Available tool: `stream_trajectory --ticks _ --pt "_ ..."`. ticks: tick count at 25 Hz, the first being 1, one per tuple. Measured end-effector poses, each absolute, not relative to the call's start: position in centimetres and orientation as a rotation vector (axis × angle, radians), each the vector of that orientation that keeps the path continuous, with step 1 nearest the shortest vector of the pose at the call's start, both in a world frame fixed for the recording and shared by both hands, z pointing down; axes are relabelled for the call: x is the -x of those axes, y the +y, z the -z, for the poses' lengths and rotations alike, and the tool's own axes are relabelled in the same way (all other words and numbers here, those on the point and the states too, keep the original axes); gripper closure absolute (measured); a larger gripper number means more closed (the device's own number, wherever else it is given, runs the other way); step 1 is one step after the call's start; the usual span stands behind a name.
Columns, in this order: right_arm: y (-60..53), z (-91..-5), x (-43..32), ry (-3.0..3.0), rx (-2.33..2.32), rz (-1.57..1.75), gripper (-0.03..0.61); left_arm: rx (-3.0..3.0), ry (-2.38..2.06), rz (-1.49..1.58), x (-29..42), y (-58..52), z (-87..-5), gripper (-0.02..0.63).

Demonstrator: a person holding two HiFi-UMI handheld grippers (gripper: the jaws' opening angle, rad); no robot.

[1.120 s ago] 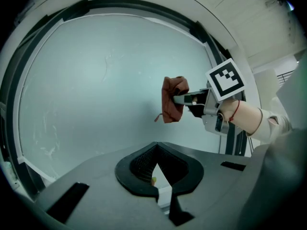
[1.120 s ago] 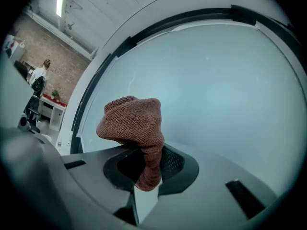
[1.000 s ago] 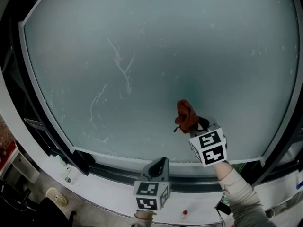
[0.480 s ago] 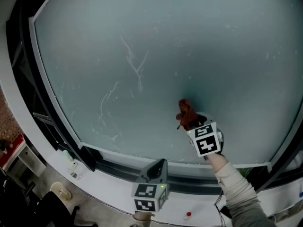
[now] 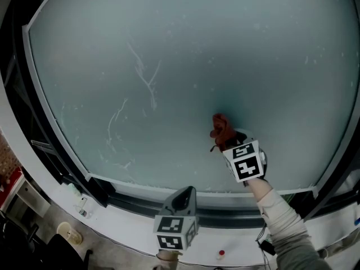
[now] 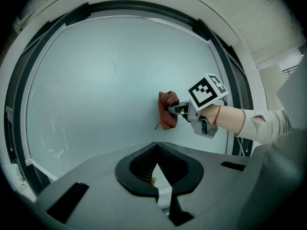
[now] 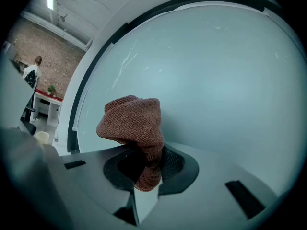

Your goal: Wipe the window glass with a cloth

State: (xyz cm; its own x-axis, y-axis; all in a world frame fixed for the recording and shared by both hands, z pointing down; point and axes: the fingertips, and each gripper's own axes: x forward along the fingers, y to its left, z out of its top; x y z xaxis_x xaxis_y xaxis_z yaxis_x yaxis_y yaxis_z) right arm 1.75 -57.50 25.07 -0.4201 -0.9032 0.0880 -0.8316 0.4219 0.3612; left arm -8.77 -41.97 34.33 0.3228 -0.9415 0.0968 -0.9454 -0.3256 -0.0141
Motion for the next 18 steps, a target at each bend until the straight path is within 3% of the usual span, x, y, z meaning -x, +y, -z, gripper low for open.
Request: stream_trajectory --ticks 18 --pt "-56.3 -25.3 -20.4 -2.178 -1.858 0.293 0.531 -2.643 -1.628 -0.171 2.5 -42.6 -34.6 0.609"
